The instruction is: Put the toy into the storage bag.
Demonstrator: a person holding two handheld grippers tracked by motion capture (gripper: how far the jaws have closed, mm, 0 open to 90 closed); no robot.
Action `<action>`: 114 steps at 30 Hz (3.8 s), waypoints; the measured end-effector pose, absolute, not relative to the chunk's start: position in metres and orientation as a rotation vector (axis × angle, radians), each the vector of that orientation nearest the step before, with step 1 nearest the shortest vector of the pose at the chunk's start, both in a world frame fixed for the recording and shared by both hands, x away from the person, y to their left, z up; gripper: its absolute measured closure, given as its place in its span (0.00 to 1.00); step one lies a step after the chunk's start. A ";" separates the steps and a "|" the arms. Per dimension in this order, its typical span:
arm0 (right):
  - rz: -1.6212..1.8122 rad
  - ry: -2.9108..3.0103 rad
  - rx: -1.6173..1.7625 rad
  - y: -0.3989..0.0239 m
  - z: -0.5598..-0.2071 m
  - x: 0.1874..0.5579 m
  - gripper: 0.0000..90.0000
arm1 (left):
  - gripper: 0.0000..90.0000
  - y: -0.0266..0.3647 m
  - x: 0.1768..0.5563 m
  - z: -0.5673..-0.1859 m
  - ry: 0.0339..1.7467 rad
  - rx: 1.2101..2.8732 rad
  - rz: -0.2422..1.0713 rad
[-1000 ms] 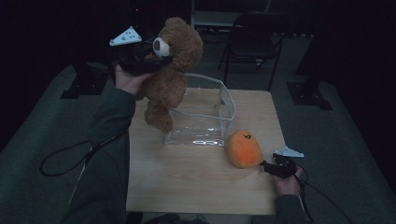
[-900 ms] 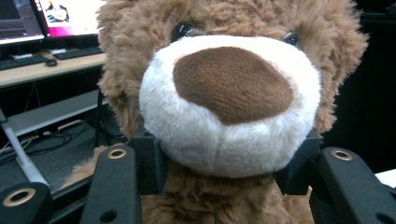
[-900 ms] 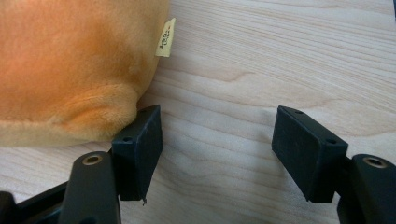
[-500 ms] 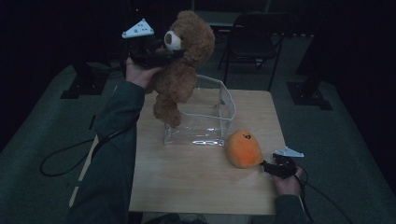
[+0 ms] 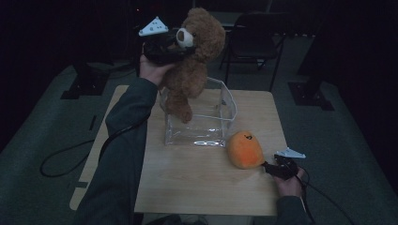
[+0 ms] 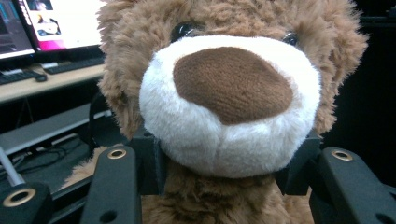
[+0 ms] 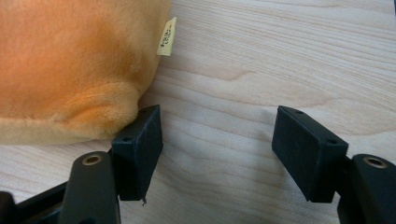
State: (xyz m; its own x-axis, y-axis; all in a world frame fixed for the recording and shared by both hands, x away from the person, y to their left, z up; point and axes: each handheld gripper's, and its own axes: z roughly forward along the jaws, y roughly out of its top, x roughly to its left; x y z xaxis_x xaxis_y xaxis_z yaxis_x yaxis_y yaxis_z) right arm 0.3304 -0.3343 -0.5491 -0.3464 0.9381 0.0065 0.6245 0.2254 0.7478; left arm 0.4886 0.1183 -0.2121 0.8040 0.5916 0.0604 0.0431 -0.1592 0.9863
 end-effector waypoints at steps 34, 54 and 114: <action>0.936 2.061 1.434 -0.333 -0.549 0.328 0.36 | 0.51 0.079 0.508 -0.252 0.567 1.663 0.595; 0.937 2.064 1.430 -0.334 -0.549 0.328 0.36 | 0.49 0.048 0.512 -0.285 0.451 1.773 0.372; 0.937 2.068 1.428 -0.334 -0.549 0.328 0.36 | 0.18 0.022 0.506 -0.334 0.530 1.887 0.216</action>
